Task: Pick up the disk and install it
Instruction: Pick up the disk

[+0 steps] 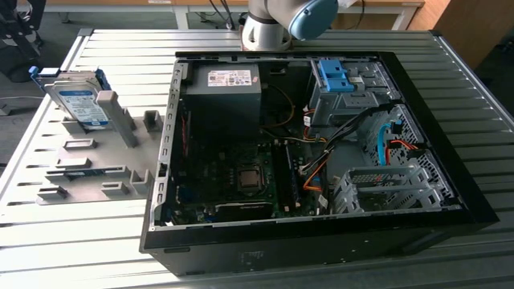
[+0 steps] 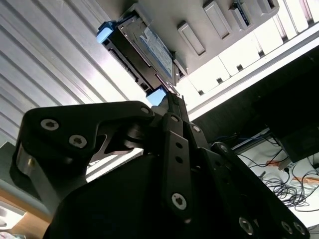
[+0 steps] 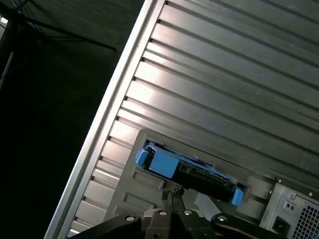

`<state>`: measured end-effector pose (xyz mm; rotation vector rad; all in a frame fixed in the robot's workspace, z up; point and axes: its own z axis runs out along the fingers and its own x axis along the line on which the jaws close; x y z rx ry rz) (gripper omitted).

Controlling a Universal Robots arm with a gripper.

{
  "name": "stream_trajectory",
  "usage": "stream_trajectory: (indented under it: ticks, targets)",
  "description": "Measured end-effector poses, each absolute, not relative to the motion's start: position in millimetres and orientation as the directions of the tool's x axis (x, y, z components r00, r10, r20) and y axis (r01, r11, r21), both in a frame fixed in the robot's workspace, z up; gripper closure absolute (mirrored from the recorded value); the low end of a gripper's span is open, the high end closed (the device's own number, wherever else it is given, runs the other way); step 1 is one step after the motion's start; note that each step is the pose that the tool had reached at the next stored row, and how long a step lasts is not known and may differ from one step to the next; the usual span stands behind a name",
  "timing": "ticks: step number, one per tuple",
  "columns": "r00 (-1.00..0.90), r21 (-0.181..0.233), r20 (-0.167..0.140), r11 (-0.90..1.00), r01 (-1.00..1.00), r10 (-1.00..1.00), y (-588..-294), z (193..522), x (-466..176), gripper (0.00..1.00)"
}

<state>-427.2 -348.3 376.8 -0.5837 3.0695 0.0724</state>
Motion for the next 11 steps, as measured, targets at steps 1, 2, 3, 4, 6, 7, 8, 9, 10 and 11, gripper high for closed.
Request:
stream_trajectory:
  ticks: [1,2,3,4,6,7,8,9,10,11]
  targets:
    - [-0.928,0.042,-0.025,0.927,-0.373,-0.372,-348.3,376.8,-427.2,0.89]
    - [-0.926,0.042,-0.025,0.925,-0.378,-0.377,-348.3,376.8,-427.2,0.89]
    - [-0.924,0.042,-0.025,0.923,-0.383,-0.382,-348.3,376.8,-427.2,0.89]
    - [-0.921,0.042,-0.025,0.92,-0.389,-0.388,-348.3,376.8,-427.2,0.89]
    - [-0.916,0.042,-0.025,0.915,-0.402,-0.401,-348.3,376.9,-427.2,0.89]
    - [-0.912,0.042,-0.025,0.911,-0.41,-0.409,-348.3,376.8,-427.2,0.89]
    - [-0.909,0.042,-0.025,0.908,-0.418,-0.417,-348.3,376.8,-427.3,0.89]
    - [-0.904,0.042,-0.025,0.903,-0.427,-0.426,-348.3,376.8,-427.2,0.89]
    - [-0.9,0.042,-0.025,0.899,-0.436,-0.435,-348.3,376.8,-427.2,0.89]
    - [-0.896,0.042,-0.025,0.895,-0.444,-0.443,-348.3,376.8,-427.2,0.89]
